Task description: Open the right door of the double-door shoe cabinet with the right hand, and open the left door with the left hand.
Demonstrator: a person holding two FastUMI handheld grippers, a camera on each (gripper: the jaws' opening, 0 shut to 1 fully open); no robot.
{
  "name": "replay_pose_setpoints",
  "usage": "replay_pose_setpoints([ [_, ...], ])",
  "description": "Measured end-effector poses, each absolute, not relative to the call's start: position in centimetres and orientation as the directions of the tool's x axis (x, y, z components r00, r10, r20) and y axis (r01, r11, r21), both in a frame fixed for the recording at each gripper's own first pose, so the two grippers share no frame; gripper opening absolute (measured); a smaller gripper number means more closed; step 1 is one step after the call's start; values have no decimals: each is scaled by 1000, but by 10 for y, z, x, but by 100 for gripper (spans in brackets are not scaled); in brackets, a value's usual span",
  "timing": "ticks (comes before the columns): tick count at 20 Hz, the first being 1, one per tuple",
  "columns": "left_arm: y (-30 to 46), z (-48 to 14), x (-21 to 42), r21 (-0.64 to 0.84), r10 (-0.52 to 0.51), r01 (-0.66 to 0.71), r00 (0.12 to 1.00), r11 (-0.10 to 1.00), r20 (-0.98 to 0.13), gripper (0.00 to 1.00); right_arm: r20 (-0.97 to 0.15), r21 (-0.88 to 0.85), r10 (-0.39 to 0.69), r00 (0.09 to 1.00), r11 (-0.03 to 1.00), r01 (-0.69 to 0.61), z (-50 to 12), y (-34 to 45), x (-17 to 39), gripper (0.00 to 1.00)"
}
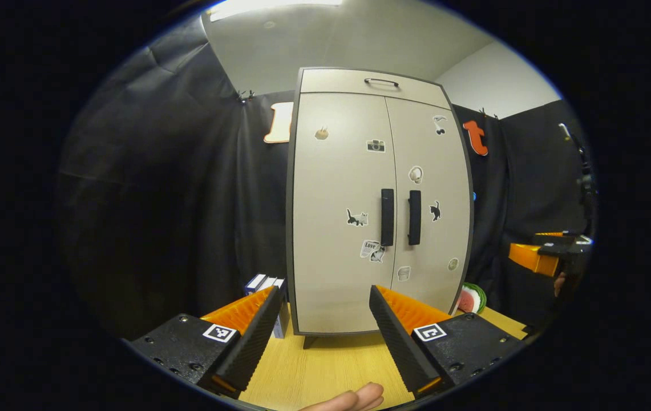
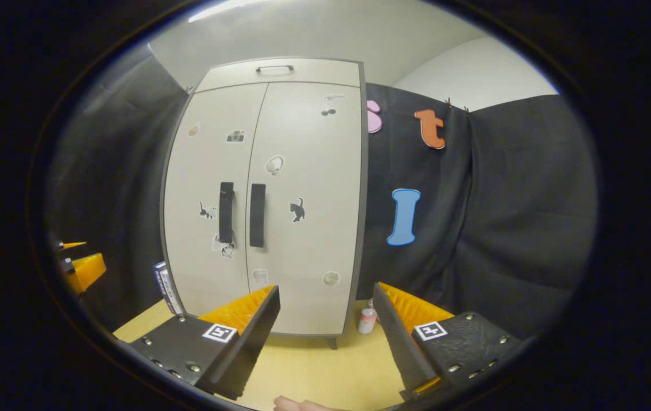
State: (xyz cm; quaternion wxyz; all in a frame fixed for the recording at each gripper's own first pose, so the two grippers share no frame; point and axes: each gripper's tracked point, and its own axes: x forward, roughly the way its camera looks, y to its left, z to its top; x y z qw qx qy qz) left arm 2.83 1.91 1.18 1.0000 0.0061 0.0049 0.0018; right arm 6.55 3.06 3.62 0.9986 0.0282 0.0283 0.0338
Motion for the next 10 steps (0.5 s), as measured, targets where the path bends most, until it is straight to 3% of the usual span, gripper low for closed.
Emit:
replay_pose_setpoints([
  [10,30,-10,47,50,14,-14,1000,999,6,97,-4,44,168,986,985,-168,77,98,153,97],
])
